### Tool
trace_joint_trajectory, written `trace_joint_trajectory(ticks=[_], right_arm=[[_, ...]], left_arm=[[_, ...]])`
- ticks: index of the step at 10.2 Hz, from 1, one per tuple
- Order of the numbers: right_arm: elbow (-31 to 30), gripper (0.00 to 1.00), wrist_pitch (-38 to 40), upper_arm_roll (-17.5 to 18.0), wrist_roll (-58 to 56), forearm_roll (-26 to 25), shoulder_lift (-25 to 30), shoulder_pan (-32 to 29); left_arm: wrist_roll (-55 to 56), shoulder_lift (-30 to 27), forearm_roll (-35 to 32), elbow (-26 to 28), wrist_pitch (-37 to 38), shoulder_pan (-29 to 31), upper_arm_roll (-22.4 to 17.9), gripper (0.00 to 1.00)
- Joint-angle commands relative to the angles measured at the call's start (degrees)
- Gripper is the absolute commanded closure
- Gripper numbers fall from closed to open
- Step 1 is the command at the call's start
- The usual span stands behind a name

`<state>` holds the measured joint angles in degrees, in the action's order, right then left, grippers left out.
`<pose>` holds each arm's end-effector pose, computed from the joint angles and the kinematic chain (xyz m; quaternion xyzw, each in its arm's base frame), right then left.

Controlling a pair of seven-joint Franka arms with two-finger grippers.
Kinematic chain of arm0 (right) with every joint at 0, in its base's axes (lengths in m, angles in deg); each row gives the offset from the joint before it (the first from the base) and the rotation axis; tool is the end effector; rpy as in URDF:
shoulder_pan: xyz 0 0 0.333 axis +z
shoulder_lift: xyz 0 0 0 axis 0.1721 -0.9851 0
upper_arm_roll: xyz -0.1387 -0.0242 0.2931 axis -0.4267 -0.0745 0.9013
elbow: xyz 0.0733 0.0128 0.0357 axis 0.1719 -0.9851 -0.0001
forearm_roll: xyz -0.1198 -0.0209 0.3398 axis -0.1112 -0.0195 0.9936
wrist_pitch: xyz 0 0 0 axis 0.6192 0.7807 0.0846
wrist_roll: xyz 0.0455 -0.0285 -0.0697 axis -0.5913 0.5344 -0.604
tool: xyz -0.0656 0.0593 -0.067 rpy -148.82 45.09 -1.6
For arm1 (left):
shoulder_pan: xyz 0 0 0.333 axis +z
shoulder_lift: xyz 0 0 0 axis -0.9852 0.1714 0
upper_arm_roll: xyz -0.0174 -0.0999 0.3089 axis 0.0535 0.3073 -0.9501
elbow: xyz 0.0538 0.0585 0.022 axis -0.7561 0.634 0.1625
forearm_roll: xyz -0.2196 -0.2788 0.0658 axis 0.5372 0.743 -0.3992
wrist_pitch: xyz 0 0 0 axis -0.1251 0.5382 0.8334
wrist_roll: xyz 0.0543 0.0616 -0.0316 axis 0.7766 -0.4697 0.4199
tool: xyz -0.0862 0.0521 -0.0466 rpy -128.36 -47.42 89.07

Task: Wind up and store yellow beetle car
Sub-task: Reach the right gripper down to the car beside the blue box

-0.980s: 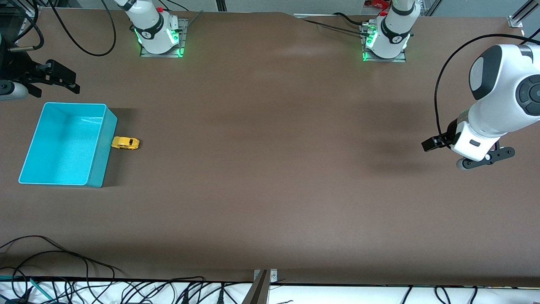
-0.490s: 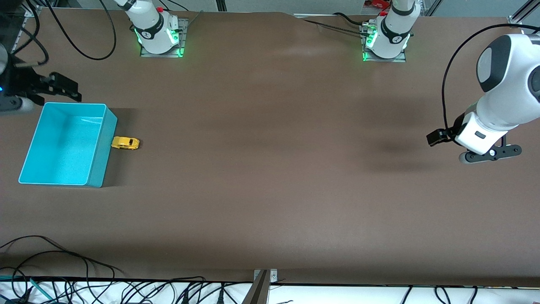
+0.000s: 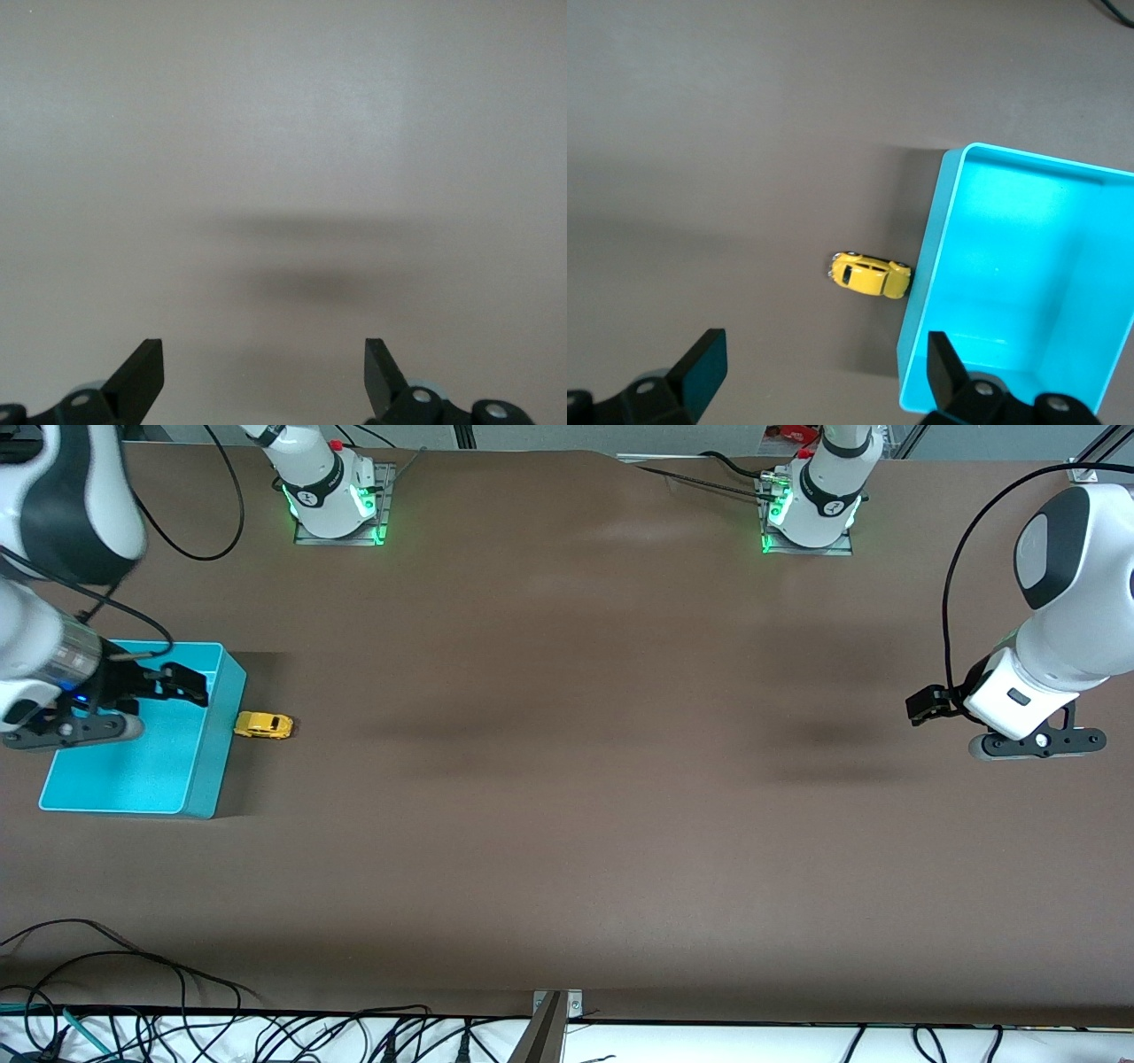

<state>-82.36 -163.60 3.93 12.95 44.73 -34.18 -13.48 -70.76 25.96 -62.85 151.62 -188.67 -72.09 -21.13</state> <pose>0.5693 -0.0037 0.4836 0.9956 0.0850 -0.0316 0.0240 0.5639 -0.0057 0.4921 -0.9977 -0.0209 0.0341 0.0550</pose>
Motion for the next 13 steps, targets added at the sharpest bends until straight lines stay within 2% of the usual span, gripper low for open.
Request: trace_joint_trajectory(ticks=[1,4,6,9,13], right_arm=[[-11.3,0.0,-10.2,-0.2,-4.4,-1.3,3.9,-0.5],[-18.9,0.0,-17.7,-0.1,-12.5,-1.3,3.9,-1.7],[-22.5,0.0,-21.5,-0.1,-23.3,-1.3,3.9,-2.1],[-23.3,0.0,-22.8,-0.1,-44.1,-1.0,3.0,-3.3],[-25.5,0.0,-24.4,0.0,-60.5,-0.1,1.8,-4.4]], left_arm=[[-2.3,-0.9,1.3,-0.3,1.4,0.5,-0.1,0.0],[-2.7,-0.9,1.3,-0.3,2.5,0.7,-0.1,0.0],[-2.7,-0.9,1.3,-0.3,2.5,0.7,-0.1,0.0],[-2.7,-0.9,1.3,-0.3,2.5,0.8,-0.1,0.0],[-2.7,-0.9,1.3,-0.2,2.5,0.7,-0.1,0.0]])
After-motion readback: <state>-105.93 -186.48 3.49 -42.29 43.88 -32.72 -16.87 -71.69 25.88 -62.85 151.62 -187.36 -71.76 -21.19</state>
